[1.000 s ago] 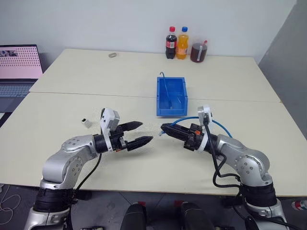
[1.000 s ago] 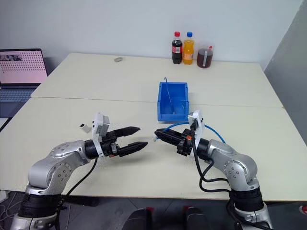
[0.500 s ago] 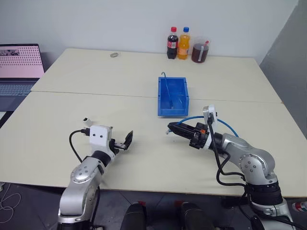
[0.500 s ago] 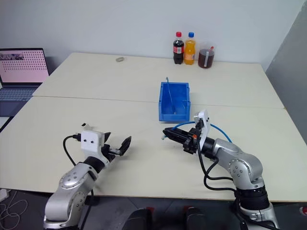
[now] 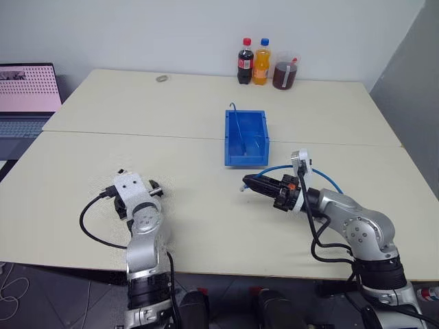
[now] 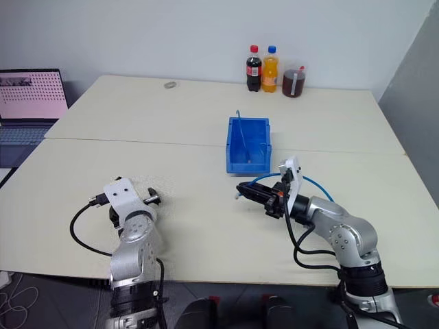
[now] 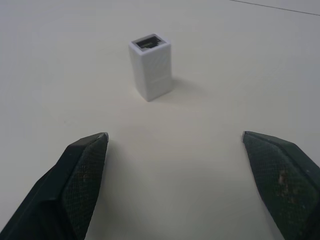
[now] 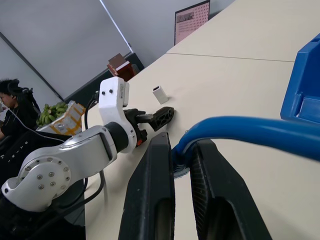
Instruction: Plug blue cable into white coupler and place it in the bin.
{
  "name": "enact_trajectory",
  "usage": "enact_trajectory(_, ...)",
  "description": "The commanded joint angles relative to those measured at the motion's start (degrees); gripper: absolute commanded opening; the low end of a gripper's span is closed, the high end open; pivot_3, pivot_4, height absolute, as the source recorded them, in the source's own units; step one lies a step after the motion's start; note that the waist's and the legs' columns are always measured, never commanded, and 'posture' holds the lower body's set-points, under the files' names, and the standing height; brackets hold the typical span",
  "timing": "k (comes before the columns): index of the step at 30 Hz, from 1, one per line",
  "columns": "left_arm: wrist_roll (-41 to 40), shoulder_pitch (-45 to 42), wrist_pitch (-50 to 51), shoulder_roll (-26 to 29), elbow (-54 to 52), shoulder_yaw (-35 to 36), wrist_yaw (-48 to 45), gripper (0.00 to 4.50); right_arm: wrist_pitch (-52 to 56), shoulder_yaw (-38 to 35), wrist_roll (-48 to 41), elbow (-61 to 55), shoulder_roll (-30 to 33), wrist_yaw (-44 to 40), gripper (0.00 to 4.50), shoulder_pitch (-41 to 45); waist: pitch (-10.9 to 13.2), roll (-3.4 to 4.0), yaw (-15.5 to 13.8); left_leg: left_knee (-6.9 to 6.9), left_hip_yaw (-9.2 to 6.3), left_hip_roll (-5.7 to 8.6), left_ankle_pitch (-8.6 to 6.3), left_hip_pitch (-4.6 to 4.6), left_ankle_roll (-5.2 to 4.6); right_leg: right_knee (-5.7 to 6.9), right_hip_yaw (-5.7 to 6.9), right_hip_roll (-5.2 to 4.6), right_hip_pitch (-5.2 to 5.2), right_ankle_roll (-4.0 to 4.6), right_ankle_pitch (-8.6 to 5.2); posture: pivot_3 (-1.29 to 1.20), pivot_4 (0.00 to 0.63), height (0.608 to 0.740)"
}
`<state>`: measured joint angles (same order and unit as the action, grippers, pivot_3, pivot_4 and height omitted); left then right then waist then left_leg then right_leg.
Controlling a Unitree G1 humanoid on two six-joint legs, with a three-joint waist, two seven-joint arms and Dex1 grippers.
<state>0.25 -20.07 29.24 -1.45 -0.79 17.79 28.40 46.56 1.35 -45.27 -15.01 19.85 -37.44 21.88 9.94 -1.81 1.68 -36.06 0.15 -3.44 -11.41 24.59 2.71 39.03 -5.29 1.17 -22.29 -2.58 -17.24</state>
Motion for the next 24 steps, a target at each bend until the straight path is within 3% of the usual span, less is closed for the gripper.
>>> enact_trajectory(1,1.5,-3.3,-2.5,0.2,3.8,1.3,3.7,4.50,-1.0,-0.7,-0.2,-1.8,0.2,-0.7,0.14,0.8,0.0,-0.01,0.0,-0.01,-0.01,0.00,0.00,0.00,0.00,0.00,0.00,0.00,0.00,-0.02,0.01,0.00,0.150,0.740)
enact_trajectory(7,0.3,-9.5,-5.6,1.2,11.1,3.1,5.6,4.50,-0.9,-0.8,-0.2,-2.2,0.1,-0.4,0.14,0.7,0.0,-0.02,0.0,-0.01,0.02,0.02,0.00,0.02,0.00,-0.02,-0.02,-0.01,-0.01,-0.03,0.02,0.00,0.150,0.740)
enact_trajectory(24,-0.3,-15.0,-11.4,3.5,19.8,5.1,9.0,4.50,-0.5,-0.5,-0.1,-2.5,0.7,-0.5,0.14,0.8,0.0,-0.02,0.0,0.00,0.01,0.02,0.00,0.06,0.01,-0.03,0.03,-0.02,-0.02,0.23,0.17,0.00,0.150,0.740)
